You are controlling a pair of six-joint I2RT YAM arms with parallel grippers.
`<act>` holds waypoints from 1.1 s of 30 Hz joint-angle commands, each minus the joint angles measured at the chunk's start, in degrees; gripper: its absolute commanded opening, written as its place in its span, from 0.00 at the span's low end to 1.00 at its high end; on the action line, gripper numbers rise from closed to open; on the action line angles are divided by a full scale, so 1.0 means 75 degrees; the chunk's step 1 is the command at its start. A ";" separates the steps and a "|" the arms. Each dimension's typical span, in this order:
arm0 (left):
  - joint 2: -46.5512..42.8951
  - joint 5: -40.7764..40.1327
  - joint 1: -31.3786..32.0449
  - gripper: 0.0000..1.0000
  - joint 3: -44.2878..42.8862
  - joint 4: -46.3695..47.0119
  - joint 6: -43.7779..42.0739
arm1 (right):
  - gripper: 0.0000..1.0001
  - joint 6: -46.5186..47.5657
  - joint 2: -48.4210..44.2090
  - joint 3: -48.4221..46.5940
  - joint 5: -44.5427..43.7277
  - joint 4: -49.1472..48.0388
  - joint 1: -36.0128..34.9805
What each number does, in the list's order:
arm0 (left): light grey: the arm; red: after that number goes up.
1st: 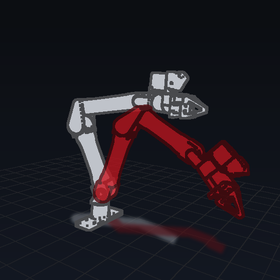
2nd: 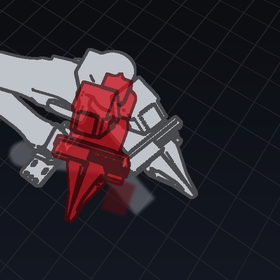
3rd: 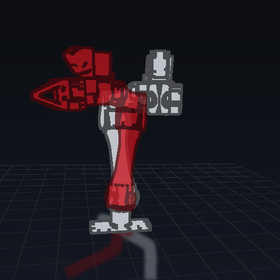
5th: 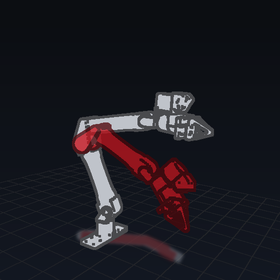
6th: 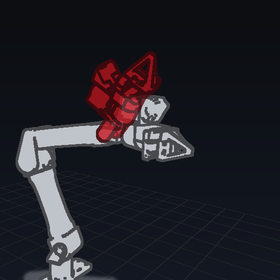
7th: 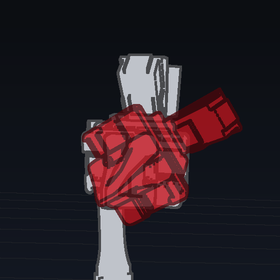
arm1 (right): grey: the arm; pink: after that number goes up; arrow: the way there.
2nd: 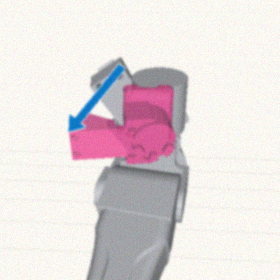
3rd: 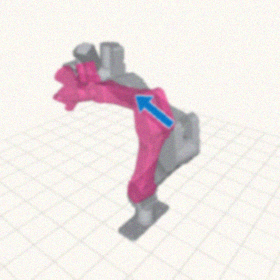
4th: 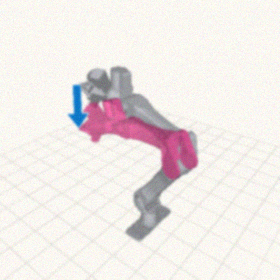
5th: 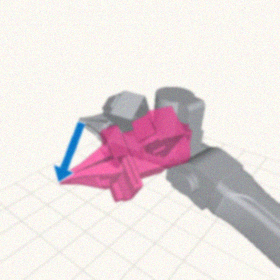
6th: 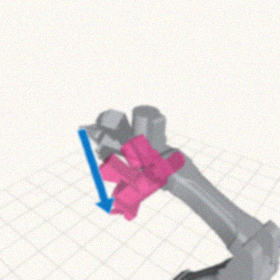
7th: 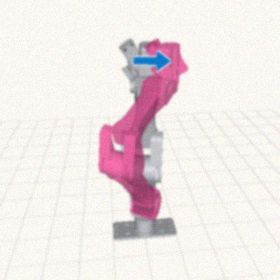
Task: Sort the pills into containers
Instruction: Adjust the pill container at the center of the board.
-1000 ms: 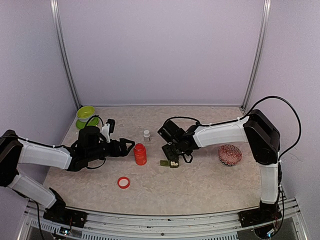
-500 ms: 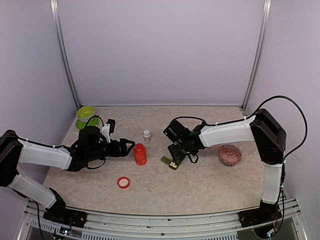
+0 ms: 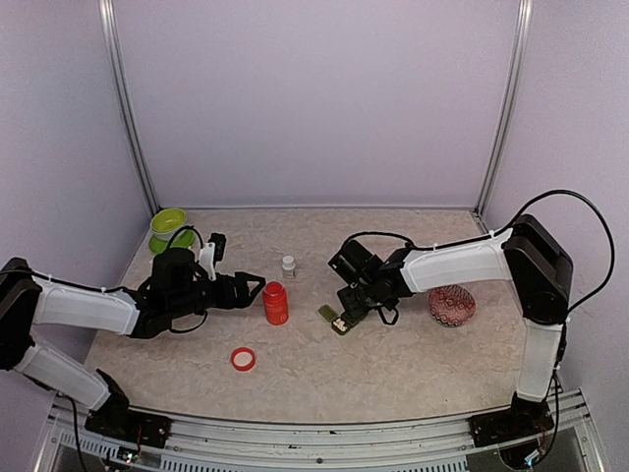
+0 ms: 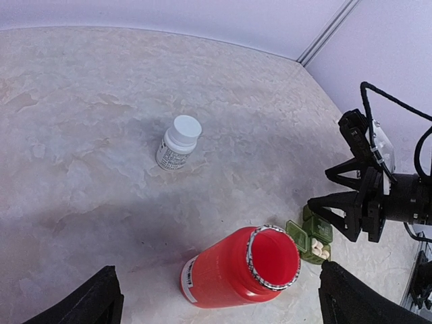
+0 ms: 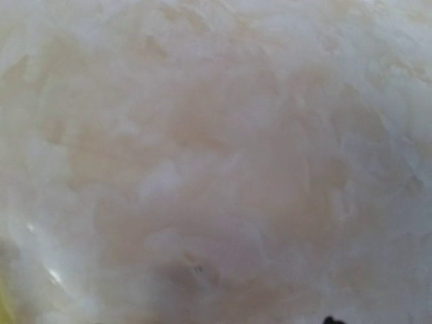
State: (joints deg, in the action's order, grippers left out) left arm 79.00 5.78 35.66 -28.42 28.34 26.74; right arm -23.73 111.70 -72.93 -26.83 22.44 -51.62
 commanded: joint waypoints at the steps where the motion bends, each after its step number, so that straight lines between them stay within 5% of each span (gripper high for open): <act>1: -0.0610 0.0039 0.0163 0.99 0.0228 0.0419 -0.0279 | 0.68 -0.0109 -0.0335 0.0191 -0.0091 0.0070 0.0076; 7: -0.1092 0.0594 0.0753 0.99 0.0257 0.0740 -0.0713 | 0.72 0.0018 -0.1051 0.0575 0.0120 -0.0128 0.0084; 13: -0.0840 0.0710 0.1817 0.99 -0.0837 -0.0251 -0.1225 | 0.83 0.0527 -0.1810 0.1160 0.1020 -0.0461 0.0175; 26: 0.1115 0.0564 0.2267 0.99 -0.2117 -0.0852 0.0115 | 0.88 0.1181 -0.2166 0.2125 0.3828 -0.1352 0.1068; 33: 0.2001 0.0359 0.2313 0.99 -0.2488 -0.0858 0.0622 | 0.89 0.1388 -0.1850 0.2197 0.4313 -0.1763 0.1327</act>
State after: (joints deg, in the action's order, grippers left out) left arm 90.72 9.80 52.60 -44.82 22.04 28.40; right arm -15.20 96.16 -56.80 1.78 12.29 -42.26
